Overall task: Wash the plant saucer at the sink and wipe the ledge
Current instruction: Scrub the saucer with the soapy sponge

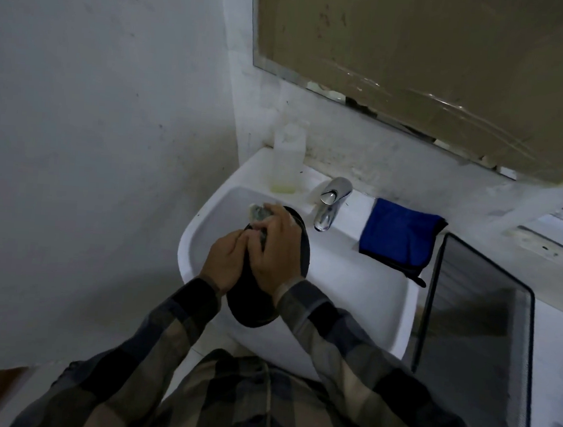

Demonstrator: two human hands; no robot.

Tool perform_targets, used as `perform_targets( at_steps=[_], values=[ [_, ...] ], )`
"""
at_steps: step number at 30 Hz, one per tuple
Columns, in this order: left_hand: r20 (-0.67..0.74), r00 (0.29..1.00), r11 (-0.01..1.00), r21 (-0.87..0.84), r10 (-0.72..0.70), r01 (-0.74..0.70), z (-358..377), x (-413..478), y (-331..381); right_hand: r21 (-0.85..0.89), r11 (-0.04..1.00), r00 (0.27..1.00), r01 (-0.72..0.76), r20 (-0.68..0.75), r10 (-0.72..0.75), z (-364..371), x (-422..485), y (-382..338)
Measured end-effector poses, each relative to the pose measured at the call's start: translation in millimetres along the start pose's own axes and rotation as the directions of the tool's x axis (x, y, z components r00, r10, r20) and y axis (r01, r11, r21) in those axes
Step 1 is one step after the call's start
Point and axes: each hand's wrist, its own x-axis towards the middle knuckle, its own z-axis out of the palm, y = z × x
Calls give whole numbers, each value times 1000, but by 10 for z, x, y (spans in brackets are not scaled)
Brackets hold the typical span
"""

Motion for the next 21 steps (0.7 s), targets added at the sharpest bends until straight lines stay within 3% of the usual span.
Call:
perform_targets(
  at_steps=[4, 7, 10, 16, 21],
  values=[
    [-42, 997, 996, -56, -69, 66, -4, 24, -10, 129, 985, 992, -110, 79, 100, 95, 22, -126],
    [-63, 992, 986, -134, -107, 98, -53, 5, 35, 179, 983, 981, 42, 181, -75, 141, -111, -183],
    [-71, 995, 996, -63, -63, 59, -92, 25, 25, 98, 984, 965, 148, 205, -165, 102, -30, -103],
    [-95, 995, 999, -19, -38, 36, -223, 99, 57, 19, 983, 970, 184, 157, -185, 188, 129, -105],
    [-65, 998, 1000, 3, -22, 22, -278, 64, 55, 80, 992, 993, 93, 61, -99, 341, 51, -73]
  ],
)
